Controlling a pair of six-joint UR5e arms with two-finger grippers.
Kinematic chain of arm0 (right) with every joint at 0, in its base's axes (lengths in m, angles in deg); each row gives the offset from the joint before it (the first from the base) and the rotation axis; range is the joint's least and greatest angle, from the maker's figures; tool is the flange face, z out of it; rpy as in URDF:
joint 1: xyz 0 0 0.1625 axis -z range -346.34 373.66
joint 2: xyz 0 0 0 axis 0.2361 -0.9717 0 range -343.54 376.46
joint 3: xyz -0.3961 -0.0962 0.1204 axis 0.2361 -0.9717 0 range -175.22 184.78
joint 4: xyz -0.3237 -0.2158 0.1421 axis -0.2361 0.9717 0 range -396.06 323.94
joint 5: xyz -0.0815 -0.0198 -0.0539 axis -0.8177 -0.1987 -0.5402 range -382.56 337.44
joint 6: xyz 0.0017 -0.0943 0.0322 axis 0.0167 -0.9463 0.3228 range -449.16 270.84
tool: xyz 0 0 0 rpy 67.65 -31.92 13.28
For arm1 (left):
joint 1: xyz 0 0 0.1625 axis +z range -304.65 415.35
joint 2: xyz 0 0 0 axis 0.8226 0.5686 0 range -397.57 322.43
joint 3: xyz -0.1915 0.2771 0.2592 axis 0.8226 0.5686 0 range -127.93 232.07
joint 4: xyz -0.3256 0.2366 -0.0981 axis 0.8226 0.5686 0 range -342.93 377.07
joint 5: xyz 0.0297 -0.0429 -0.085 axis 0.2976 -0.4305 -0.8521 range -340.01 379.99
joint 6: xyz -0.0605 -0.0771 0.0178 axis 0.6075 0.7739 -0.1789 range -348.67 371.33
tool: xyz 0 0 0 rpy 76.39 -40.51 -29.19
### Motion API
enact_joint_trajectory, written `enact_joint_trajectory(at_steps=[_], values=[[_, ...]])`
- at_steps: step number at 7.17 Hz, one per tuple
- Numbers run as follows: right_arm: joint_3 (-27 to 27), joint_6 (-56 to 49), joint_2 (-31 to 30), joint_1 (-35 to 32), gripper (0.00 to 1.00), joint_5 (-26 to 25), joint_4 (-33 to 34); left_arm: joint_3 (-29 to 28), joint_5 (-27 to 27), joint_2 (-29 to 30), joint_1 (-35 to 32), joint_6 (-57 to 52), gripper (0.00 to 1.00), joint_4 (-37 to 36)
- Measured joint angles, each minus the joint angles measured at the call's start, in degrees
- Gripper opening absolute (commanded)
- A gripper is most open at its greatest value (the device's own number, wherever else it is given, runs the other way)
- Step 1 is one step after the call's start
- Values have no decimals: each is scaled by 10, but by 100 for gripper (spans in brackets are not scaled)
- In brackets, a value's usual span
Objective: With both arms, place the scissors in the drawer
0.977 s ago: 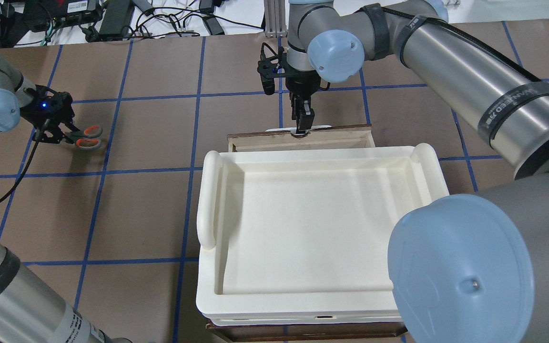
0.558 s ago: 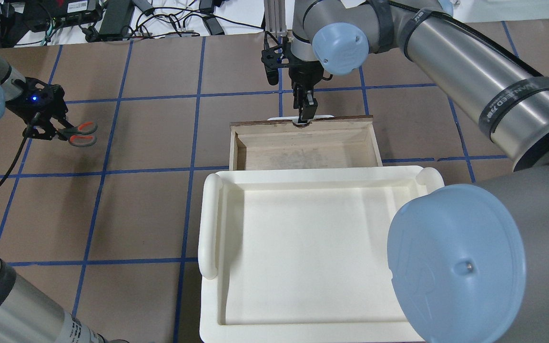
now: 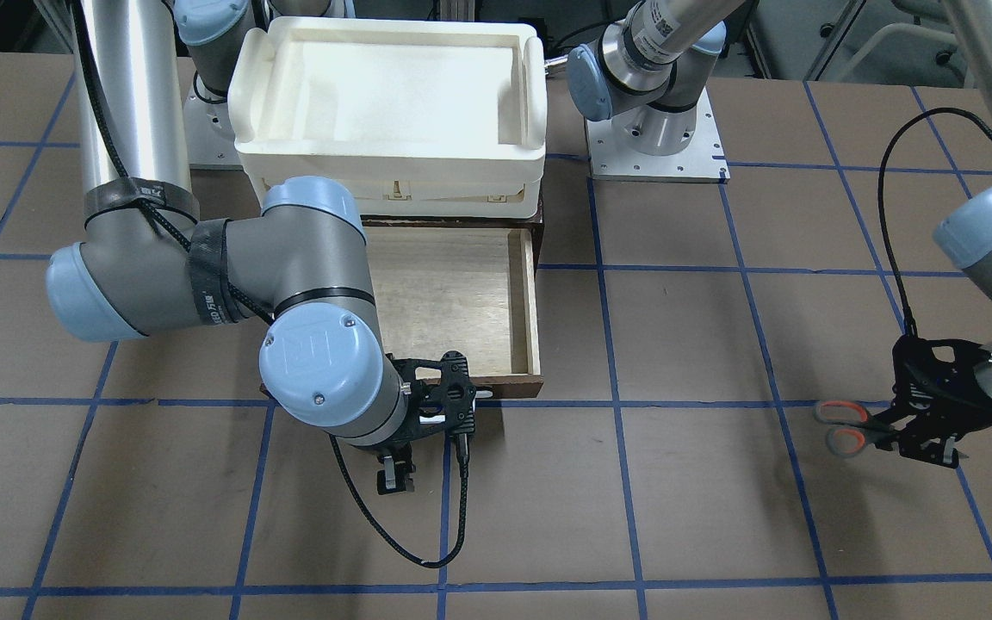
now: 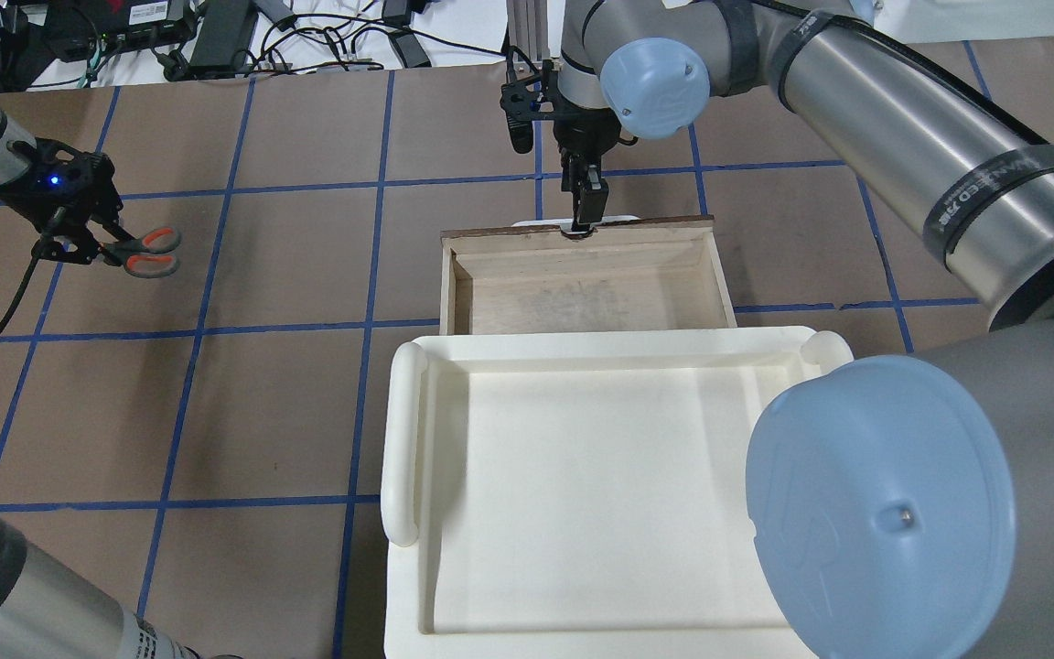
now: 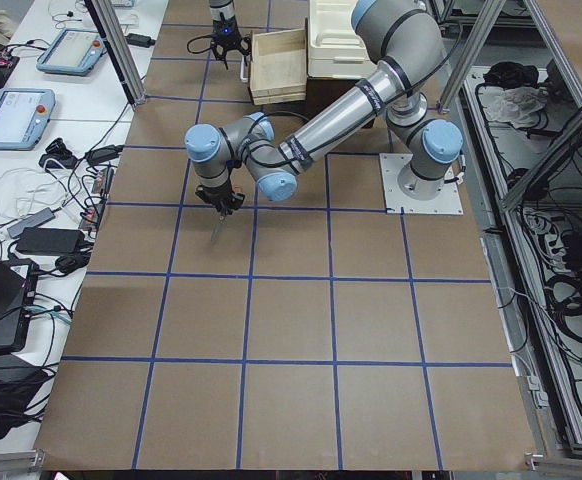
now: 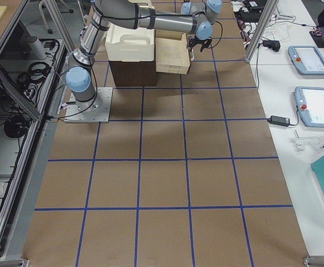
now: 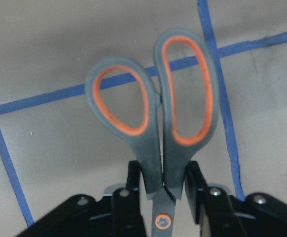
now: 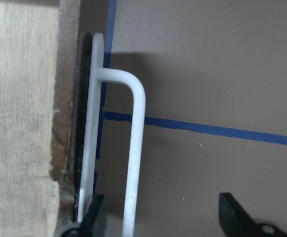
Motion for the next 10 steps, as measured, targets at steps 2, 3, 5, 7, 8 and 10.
enact_joint_trajectory(at_steps=[2,3,5,7,8,10], values=[[0,8,-18,0,100,-1,-1,0,-2,-27,-4,7,0,35],[0,17,-39,0,100,-3,-1,0,-6,-42,-7,15,0,56],[4,34,-94,1,100,-22,-7,0,-19,-74,-17,41,0,97],[31,133,-165,1,100,-32,-39,1,-29,-98,-44,87,0,126],[63,195,-211,2,100,-36,-52,1,-32,-111,-67,113,0,137],[134,357,-306,5,100,-64,-74,1,-32,-132,-119,156,0,144]])
